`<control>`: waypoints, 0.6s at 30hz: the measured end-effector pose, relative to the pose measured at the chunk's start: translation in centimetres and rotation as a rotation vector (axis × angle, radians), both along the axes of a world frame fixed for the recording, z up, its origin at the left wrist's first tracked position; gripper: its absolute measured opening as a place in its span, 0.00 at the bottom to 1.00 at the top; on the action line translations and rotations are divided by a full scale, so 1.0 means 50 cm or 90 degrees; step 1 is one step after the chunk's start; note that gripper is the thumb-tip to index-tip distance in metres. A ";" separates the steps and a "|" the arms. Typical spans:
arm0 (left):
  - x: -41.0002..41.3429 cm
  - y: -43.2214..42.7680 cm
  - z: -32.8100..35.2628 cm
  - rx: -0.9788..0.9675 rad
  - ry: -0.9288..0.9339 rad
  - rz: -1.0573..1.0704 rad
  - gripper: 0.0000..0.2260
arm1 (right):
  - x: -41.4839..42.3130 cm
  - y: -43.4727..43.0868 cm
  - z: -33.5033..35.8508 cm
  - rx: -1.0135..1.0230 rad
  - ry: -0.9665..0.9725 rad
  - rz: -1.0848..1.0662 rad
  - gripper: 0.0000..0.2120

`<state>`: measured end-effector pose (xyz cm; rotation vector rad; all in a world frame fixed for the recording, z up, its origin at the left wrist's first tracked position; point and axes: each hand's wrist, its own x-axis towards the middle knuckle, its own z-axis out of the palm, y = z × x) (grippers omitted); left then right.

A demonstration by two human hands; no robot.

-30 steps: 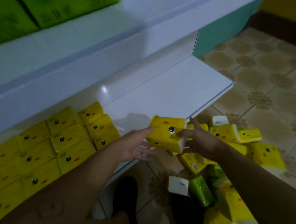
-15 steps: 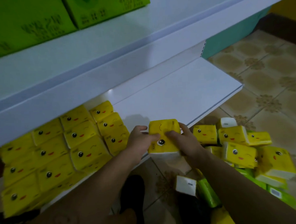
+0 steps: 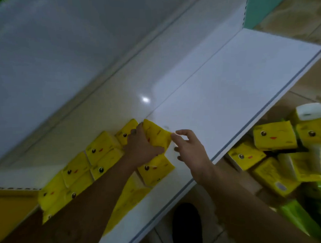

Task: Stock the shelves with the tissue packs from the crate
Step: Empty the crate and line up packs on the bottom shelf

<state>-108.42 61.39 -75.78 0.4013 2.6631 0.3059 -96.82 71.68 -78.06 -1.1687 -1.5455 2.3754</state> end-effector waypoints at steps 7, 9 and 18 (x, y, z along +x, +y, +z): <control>-0.166 -0.060 -0.047 -0.174 0.201 0.007 0.51 | 0.034 0.028 -0.069 -0.004 -0.076 -0.001 0.13; -0.169 -0.061 -0.053 -0.275 0.285 -0.034 0.47 | 0.040 0.040 -0.074 0.028 -0.090 -0.004 0.15; -0.126 -0.032 -0.094 -0.481 0.145 -0.210 0.31 | 0.087 0.070 -0.095 -0.024 -0.117 -0.037 0.15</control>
